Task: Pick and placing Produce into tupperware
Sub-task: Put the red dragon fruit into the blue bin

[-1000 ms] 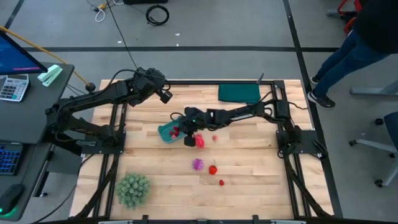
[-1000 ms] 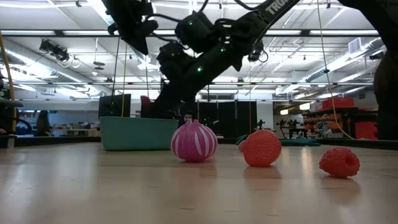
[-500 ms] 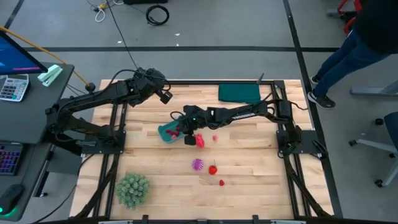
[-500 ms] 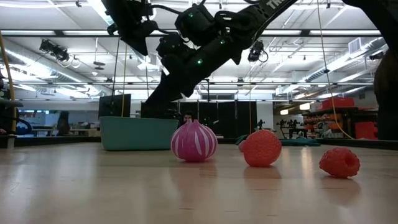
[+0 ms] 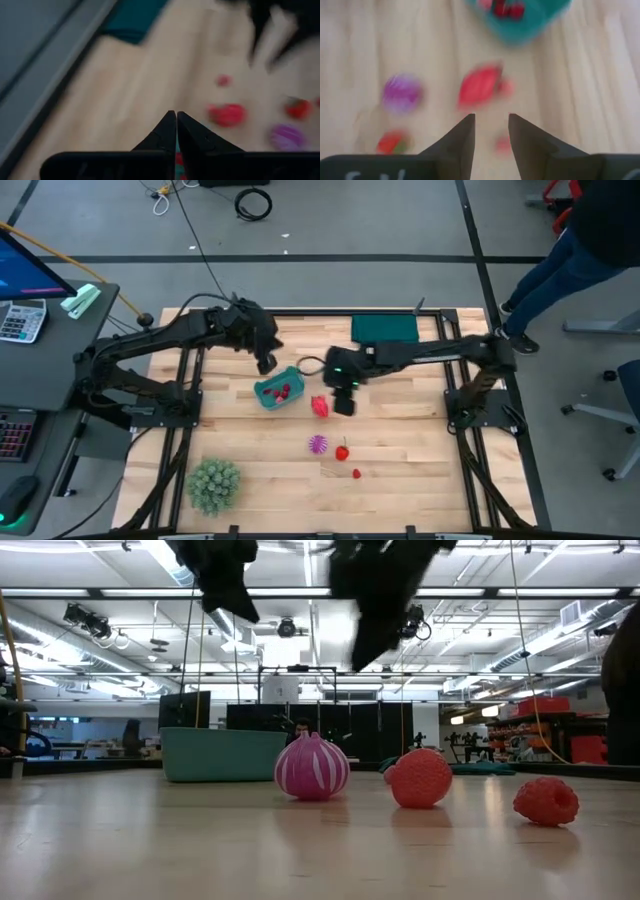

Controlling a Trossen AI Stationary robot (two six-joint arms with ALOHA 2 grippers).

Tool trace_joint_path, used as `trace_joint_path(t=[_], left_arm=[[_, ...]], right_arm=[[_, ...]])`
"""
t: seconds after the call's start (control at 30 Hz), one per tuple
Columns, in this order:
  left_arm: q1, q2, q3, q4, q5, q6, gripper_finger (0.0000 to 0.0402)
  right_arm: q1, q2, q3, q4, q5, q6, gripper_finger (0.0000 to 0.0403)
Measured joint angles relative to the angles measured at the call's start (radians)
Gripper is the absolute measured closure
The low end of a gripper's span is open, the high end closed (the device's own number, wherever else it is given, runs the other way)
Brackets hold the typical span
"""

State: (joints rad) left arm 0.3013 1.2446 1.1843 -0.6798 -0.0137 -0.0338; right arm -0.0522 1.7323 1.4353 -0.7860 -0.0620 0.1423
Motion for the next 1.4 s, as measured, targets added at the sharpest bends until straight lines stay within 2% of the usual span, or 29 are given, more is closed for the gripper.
trace_joint_path(t=[0.1, 0.17, 0.3, 0.43, 0.57, 0.67, 0.87, 1.07, 1.23, 1.4], left_arm=[[-0.075, 0.001, 0.0, -0.004, 0.034, 0.002, 0.0377], [-0.133, 0.012, 0.0, -0.003, 0.036, 0.032, 0.0375], [-0.231, 0.056, 0.001, 0.013, 0.035, 0.128, 0.0378], [-0.304, 0.153, 0.0, 0.047, 0.03, 0.238, 0.0384], [-0.34, 0.268, 0.0, 0.129, -0.119, 0.386, 0.039], [-0.344, 0.347, 0.0, 0.217, -0.214, 0.462, 0.0393], [-0.344, 0.447, 0.0, 0.281, -0.221, 0.525, 0.0387], [-0.359, 0.476, 0.0, 0.279, -0.219, 0.652, 0.0352], [-0.374, 0.504, 0.0, 0.291, -0.218, 0.728, 0.0302], [-0.374, 0.534, 0.0, 0.297, -0.216, 0.809, 0.0248]], right_arm=[[0.051, -0.097, 0.0, -0.182, 0.001, 0.078, 0.0277], [0.09, -0.157, -0.013, -0.236, 0.009, 0.126, 0.0277], [0.183, -0.277, -0.063, -0.237, 0.095, 0.202, 0.0277], [0.268, -0.367, -0.118, -0.238, 0.21, 0.262, 0.0279], [0.333, -0.434, -0.186, -0.235, 0.332, 0.293, 0.0279], [0.361, -0.472, -0.243, -0.234, 0.351, 0.346, 0.0279], [0.383, -0.506, -0.358, -0.234, 0.347, 0.413, 0.0279], [0.382, -0.509, -0.442, -0.23, 0.342, 0.419, 0.0279], [0.382, -0.505, -0.463, -0.223, 0.34, 0.501, 0.0279], [0.383, -0.506, -0.463, -0.206, 0.335, 0.509, 0.0279]])
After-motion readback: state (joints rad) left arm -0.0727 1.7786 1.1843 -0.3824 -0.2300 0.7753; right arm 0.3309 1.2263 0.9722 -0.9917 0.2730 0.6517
